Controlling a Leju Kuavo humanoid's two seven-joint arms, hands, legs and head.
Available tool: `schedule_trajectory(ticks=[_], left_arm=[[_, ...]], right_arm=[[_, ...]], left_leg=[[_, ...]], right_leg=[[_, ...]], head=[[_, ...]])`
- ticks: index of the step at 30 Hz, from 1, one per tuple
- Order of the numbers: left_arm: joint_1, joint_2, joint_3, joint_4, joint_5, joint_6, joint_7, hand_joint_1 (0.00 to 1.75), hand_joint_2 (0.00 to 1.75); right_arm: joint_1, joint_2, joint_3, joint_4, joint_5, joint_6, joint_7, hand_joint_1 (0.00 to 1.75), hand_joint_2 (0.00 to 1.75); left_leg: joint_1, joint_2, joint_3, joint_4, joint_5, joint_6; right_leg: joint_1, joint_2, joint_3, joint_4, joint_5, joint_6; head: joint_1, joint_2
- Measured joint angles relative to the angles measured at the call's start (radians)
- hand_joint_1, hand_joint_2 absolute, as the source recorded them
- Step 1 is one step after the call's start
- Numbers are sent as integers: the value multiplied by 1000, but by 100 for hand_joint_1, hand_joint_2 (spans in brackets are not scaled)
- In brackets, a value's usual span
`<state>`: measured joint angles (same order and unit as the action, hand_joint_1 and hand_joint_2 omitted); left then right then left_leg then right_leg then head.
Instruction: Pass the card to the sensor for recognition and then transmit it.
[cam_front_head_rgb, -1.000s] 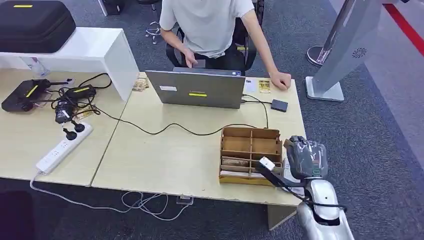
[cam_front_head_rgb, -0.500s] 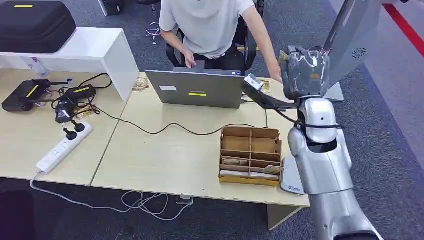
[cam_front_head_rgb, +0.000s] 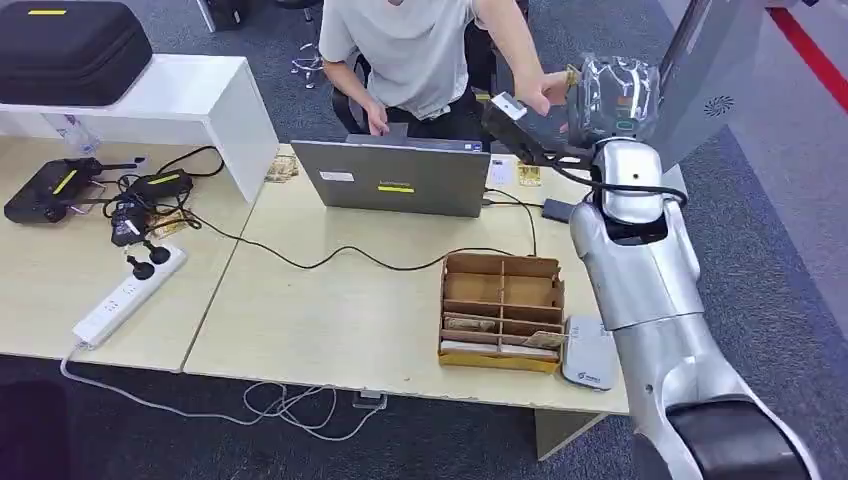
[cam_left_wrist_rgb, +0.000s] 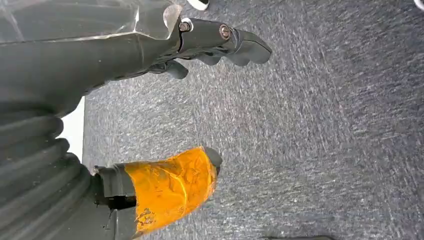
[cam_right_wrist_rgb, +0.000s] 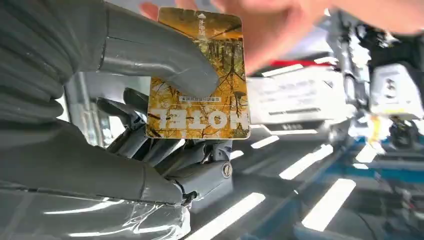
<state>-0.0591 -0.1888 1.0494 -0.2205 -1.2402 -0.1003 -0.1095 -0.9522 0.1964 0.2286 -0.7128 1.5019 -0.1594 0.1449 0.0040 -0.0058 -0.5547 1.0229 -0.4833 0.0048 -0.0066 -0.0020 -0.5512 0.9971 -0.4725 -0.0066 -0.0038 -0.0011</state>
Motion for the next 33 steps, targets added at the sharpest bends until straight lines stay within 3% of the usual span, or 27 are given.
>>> schedule_trajectory(ticks=[5,6,10,19,22,26,33], left_arm=[[-1,0,-2,0,-18,9,-9,0,175],[0,0,-2,0,-21,10,-9,0,175],[-2,0,-2,0,3,9,14,0,175],[-2,2,-2,0,6,12,26,0,175],[-1,3,-2,0,6,14,28,0,175],[-1,3,1,0,26,18,34,0,175],[-1,0,39,0,69,23,54,0,175]], right_arm=[[-15,11,-58,108,-6,-8,10,175,175],[-13,13,-71,134,-8,-9,10,0,175],[-12,21,-116,162,-36,-36,-47,0,175],[-7,21,-139,165,-37,-46,-78,0,175],[10,21,-145,144,-49,-67,-138,0,175],[90,22,-138,24,-114,-73,-286,0,175],[296,3,-48,-272,-308,6,-394,0,175]], left_leg=[[0,-1,-1,0,0,0],[0,-3,-4,0,0,0],[0,-4,-6,0,0,-1],[0,-4,-6,0,2,-2],[0,-4,-6,0,2,-1],[0,-4,-6,0,2,-1],[0,-4,-6,0,2,-2]], right_leg=[[0,-1,-1,0,0,0],[0,-2,-3,0,0,0],[0,-3,-6,0,-1,0],[0,-3,-6,0,1,-1],[0,-3,-6,0,2,-1],[0,-3,-6,0,1,-1],[0,-3,-7,-1,1,-1]], head=[[0,0],[0,0],[0,0],[0,0],[0,0],[0,0],[0,0]])
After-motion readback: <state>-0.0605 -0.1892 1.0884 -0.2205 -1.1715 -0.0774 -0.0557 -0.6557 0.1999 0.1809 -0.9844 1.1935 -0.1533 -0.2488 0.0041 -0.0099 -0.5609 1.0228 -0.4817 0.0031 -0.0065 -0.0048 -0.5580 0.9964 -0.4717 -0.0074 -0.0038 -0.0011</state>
